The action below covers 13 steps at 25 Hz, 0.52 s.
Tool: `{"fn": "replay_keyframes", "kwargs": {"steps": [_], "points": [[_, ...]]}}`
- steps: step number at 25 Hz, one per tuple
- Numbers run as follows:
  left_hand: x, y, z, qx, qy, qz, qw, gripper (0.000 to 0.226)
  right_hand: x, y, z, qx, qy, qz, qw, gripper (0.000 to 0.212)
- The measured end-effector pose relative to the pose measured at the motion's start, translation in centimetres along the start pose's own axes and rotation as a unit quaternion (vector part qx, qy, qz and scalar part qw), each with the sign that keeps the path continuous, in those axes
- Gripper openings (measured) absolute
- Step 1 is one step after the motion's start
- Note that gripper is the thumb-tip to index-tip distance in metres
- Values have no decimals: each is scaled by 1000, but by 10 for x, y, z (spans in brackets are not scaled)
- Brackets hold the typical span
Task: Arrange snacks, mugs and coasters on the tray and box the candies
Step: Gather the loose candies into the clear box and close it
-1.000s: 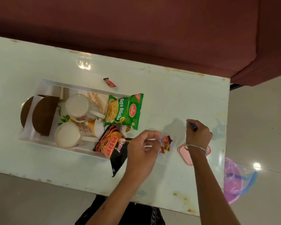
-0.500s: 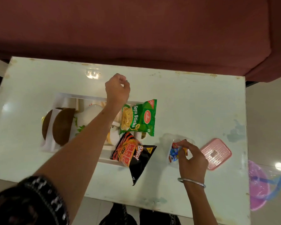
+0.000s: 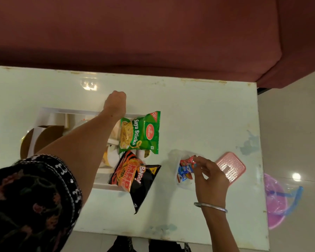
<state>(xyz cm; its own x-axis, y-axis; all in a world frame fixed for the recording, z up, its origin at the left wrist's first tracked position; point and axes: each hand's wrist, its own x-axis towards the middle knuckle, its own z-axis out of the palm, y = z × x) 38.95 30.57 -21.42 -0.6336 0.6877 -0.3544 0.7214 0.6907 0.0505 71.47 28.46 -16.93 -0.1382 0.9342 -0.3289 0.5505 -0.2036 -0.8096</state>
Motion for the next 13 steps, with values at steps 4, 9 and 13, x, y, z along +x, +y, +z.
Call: {"fn": "replay_keyframes", "kwargs": {"steps": [4,9,13], "points": [[-14,32,-23,-133,70,24,988,27,-4,-1,-11,7,13,6,1000,24],[-125,108,-51,-295,77,121,945,22,-5,-5,-26,18,29,45,998,22],[-218,150,8,-311,-22,130,941,27,-2,0,-33,10,31,65,997,22]]}}
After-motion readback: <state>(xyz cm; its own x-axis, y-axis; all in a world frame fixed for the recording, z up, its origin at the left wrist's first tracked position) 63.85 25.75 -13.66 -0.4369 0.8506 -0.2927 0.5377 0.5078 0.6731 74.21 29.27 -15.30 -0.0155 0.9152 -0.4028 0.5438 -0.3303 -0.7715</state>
